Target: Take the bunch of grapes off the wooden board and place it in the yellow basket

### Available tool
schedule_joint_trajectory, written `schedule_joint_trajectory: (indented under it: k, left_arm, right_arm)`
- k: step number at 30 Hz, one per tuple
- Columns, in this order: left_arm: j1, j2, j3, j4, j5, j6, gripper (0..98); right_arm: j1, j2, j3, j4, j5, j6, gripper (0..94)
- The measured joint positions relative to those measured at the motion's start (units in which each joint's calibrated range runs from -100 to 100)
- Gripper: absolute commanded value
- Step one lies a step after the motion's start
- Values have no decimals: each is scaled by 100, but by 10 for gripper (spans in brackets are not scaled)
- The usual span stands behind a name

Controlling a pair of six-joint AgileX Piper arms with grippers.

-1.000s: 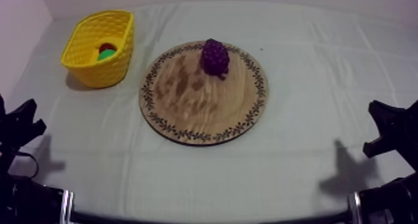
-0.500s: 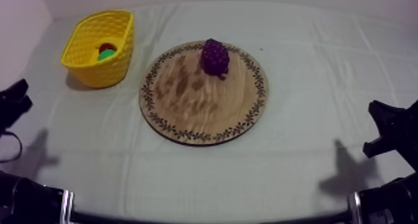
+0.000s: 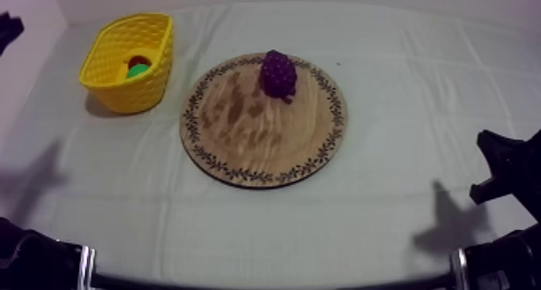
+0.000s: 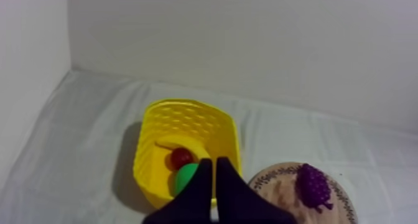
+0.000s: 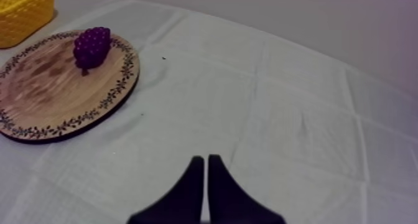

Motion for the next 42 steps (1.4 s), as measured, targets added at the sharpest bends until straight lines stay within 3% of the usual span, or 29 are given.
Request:
schedule_joint_trajectory:
  k: [14,24,42]
  left_arm:
    - [1281,2445,-2858,-802,1467,898,0]
    - [1991,4253,-4626,-828,2574,1260,0]
    - [2524,7708,-7603,-896,3448,1695,0]
  right_arm:
    - [0,0,0,0,0,0,4]
    - [0,0,0,0,0,0,4]
    - [0,0,0,0,0,0,4]
